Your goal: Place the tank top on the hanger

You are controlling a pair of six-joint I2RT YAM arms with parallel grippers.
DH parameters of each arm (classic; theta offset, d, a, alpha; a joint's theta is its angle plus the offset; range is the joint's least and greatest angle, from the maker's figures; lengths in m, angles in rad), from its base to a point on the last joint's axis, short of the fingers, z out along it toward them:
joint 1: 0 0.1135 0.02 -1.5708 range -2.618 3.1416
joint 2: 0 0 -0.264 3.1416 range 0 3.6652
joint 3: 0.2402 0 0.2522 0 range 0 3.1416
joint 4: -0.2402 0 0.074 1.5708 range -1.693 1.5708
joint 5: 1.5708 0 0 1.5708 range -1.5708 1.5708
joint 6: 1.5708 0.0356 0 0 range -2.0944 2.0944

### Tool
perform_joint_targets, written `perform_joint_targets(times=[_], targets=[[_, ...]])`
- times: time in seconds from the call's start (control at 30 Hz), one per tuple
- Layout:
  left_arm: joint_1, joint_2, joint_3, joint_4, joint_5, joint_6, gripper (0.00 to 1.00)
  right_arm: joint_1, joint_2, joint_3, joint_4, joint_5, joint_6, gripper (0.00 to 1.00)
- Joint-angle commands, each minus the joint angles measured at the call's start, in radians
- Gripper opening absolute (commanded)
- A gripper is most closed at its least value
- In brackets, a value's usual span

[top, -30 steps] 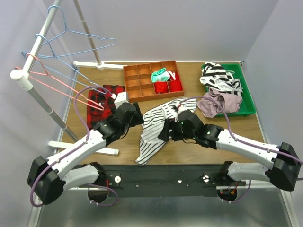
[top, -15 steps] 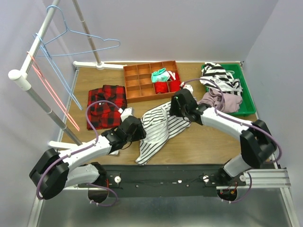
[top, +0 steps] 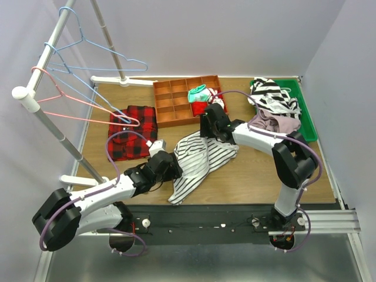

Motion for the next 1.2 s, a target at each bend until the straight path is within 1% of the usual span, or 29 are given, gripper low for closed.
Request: perform_joint_targets(times=[0.0, 0.03, 0.07, 0.1, 0.13, 0.17, 0.2, 0.23, 0.3, 0.33, 0.4, 0.43, 0.47, 0.53, 0.6, 0.7, 0.73, 0.77, 0.8, 0.83, 0.9, 0.93, 1.0, 1.03, 1.1, 1.17], targets=[[-0.003, 0.035, -0.002, 0.093, -0.035, 0.000, 0.72, -0.014, 0.045, 0.040, -0.022, 0.044, -0.018, 0.56], [-0.003, 0.040, -0.008, 0.109, -0.035, 0.003, 0.69, -0.016, 0.039, 0.037, -0.019, 0.050, -0.017, 0.51], [-0.003, 0.046, -0.011, 0.144, -0.032, 0.003, 0.66, -0.016, 0.033, 0.034, -0.016, 0.057, -0.012, 0.36], [-0.004, 0.063, -0.014, 0.162, -0.023, 0.008, 0.62, -0.017, 0.024, 0.031, -0.019, 0.061, -0.008, 0.28], [-0.003, 0.072, -0.014, 0.173, -0.015, 0.011, 0.55, -0.019, 0.005, 0.031, -0.031, 0.067, -0.003, 0.21], [-0.004, 0.081, -0.011, 0.178, 0.001, 0.016, 0.50, -0.019, -0.007, 0.030, -0.036, 0.074, 0.000, 0.10], [-0.004, 0.096, -0.010, 0.178, 0.006, 0.020, 0.45, -0.017, -0.019, 0.027, -0.037, 0.079, 0.001, 0.06], [-0.006, 0.098, -0.005, 0.178, 0.006, 0.023, 0.35, -0.019, -0.050, 0.027, -0.055, 0.087, 0.005, 0.01], [-0.006, 0.084, -0.001, 0.196, 0.005, 0.026, 0.22, -0.019, -0.087, 0.022, -0.069, 0.108, 0.012, 0.01], [-0.007, 0.075, 0.012, 0.190, 0.003, 0.031, 0.12, -0.017, -0.110, 0.017, -0.091, 0.113, 0.014, 0.01], [-0.010, 0.031, 0.025, 0.155, -0.012, 0.043, 0.01, -0.019, -0.182, 0.016, -0.123, 0.139, 0.021, 0.01], [-0.015, 0.012, 0.047, 0.140, -0.018, 0.060, 0.00, -0.019, -0.209, 0.010, -0.146, 0.149, 0.021, 0.01], [-0.017, -0.007, 0.058, 0.106, -0.024, 0.071, 0.00, -0.017, -0.275, 0.008, -0.157, 0.166, 0.024, 0.01], [-0.018, -0.075, 0.097, 0.074, -0.034, 0.098, 0.00, -0.019, -0.338, 0.014, -0.195, 0.180, 0.023, 0.01], [-0.021, -0.144, 0.131, 0.023, -0.037, 0.134, 0.00, -0.019, -0.434, 0.049, -0.224, 0.208, 0.018, 0.01], [-0.024, -0.214, 0.223, -0.032, -0.035, 0.183, 0.00, -0.019, -0.547, 0.137, -0.247, 0.211, -0.005, 0.01], [-0.024, -0.225, 0.278, -0.046, -0.034, 0.198, 0.00, -0.019, -0.565, 0.163, -0.250, 0.206, -0.009, 0.01], [-0.026, -0.236, 0.304, -0.061, -0.029, 0.210, 0.00, -0.019, -0.578, 0.190, -0.249, 0.199, -0.020, 0.01], [-0.026, -0.248, 0.334, -0.069, -0.028, 0.233, 0.00, -0.019, -0.588, 0.253, -0.244, 0.182, -0.026, 0.01], [-0.026, -0.250, 0.395, -0.075, -0.025, 0.246, 0.00, -0.019, -0.595, 0.284, -0.247, 0.171, -0.032, 0.01], [-0.026, -0.235, 0.470, -0.116, -0.038, 0.275, 0.00, -0.017, -0.587, 0.355, -0.249, 0.139, -0.043, 0.01], [-0.026, -0.226, 0.557, -0.135, -0.046, 0.299, 0.00, -0.019, -0.570, 0.432, -0.260, 0.134, -0.043, 0.01], [-0.026, -0.189, 0.642, -0.198, -0.078, 0.324, 0.00, -0.019, -0.552, 0.502, -0.273, 0.111, -0.046, 0.01], [-0.026, -0.178, 0.708, -0.212, -0.089, 0.345, 0.00, -0.017, -0.540, 0.569, -0.286, 0.108, -0.048, 0.01], [-0.026, -0.149, 0.751, -0.233, -0.125, 0.365, 0.00, -0.017, -0.518, 0.606, -0.298, 0.104, -0.045, 0.01], [-0.026, -0.123, 0.795, -0.259, -0.139, 0.379, 0.00, -0.019, -0.527, 0.578, -0.301, 0.107, -0.034, 0.01]])
